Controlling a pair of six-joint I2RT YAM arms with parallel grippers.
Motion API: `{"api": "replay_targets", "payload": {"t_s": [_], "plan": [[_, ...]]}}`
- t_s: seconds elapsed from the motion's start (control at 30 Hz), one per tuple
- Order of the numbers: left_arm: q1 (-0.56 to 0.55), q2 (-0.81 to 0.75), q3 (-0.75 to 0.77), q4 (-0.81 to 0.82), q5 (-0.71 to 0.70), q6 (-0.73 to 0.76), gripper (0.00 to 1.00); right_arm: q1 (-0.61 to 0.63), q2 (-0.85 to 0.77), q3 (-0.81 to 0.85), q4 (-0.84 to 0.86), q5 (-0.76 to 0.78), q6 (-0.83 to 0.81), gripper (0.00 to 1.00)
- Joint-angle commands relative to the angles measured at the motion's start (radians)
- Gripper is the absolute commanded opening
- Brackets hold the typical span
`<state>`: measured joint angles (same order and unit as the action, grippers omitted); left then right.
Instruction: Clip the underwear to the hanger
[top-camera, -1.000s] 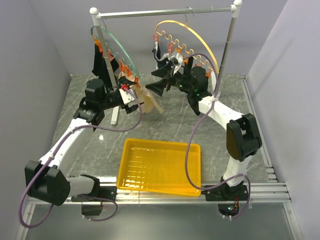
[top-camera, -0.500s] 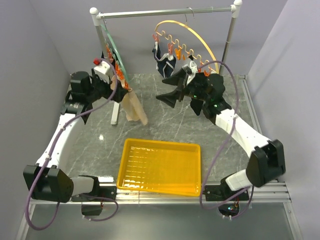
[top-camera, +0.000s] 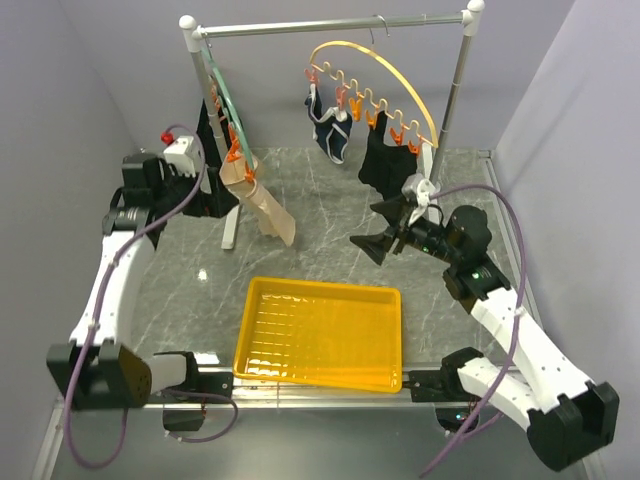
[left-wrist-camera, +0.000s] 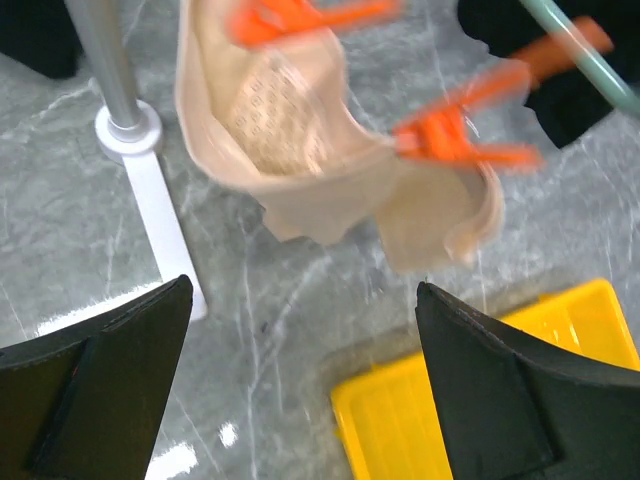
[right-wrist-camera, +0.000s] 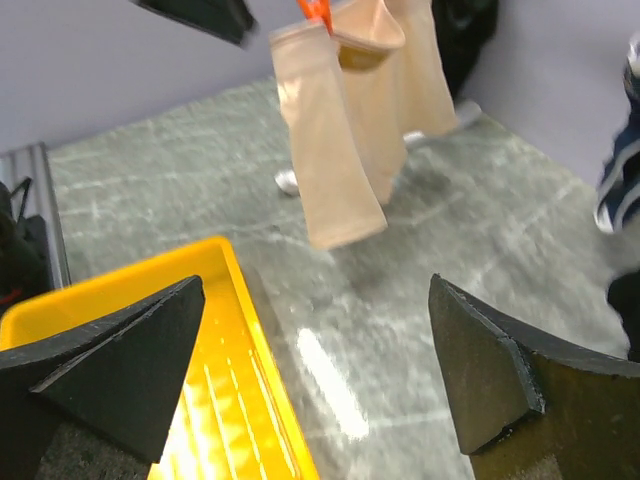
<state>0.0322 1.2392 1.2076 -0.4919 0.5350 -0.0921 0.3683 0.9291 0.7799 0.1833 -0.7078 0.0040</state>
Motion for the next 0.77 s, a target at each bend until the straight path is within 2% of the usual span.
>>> {"api": "replay_targets", "payload": {"t_s": [0.0,0.2,0.3,0.47,0.63,0.73], "plan": [[-0.008,-0.125,-0.042,0.035,-0.018,-0.011,0.99,-0.018,-0.065,-0.042,-0.080,0.077,-0.033,1.00],[-0.008,-0.196,-0.138,0.010,-0.156,-0.031,1.00,-0.057,-0.142,-0.116,-0.176,0.208,0.045,1.00],[-0.008,-0.195,-0.160,-0.007,-0.243,-0.041,0.99,-0.101,-0.167,-0.159,-0.195,0.215,0.097,1.00],[-0.008,-0.202,-0.212,0.002,-0.309,-0.011,0.99,-0.147,-0.236,-0.194,-0.208,0.226,0.116,1.00],[-0.008,-0.273,-0.312,0.052,-0.380,-0.038,0.99,-0.177,-0.303,-0.228,-0.202,0.219,0.145,1.00],[-0.008,-0.342,-0.316,0.076,-0.400,-0.041,0.99,-0.196,-0.345,-0.240,-0.199,0.226,0.160,1.00]]}}
